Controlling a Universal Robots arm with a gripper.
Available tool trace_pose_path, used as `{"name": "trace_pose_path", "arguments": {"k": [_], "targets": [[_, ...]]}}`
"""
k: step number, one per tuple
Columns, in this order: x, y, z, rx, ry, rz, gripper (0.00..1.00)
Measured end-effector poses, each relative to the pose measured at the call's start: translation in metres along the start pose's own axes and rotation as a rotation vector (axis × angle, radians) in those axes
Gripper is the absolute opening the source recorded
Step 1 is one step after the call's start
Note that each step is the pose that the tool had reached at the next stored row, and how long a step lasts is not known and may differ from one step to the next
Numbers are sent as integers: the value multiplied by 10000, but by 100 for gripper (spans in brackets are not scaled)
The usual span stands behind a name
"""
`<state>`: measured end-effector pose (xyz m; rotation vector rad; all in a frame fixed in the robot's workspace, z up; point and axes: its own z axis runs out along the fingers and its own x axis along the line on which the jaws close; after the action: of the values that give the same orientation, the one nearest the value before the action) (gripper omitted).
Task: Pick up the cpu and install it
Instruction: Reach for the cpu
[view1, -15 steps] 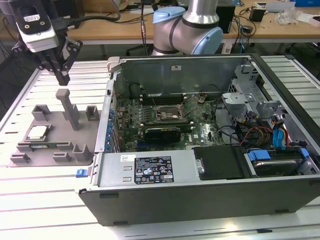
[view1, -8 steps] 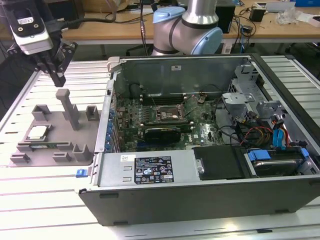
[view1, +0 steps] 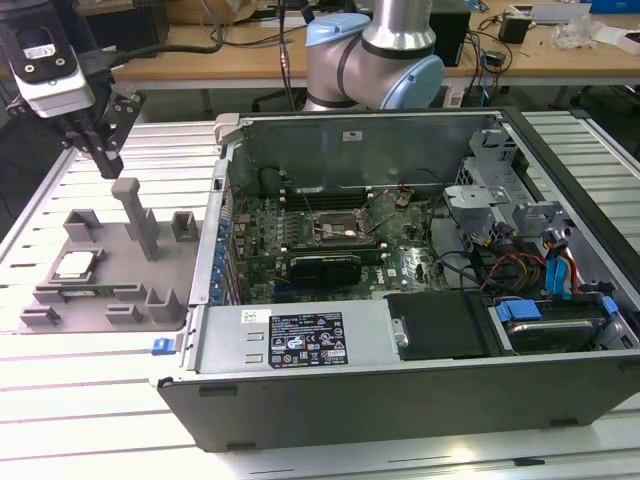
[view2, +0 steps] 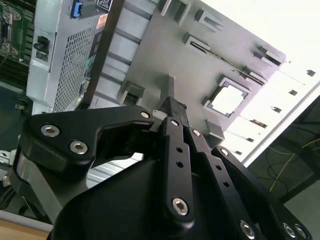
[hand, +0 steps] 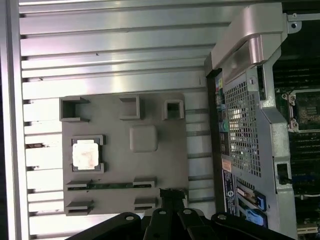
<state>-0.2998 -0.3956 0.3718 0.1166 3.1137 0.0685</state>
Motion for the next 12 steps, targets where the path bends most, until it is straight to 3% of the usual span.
{"name": "trace_pose_path", "arguments": {"k": [4,12], "targets": [[79,2,39,0,-1,-1,11],[330,17,135,0,0,-1,11]]}}
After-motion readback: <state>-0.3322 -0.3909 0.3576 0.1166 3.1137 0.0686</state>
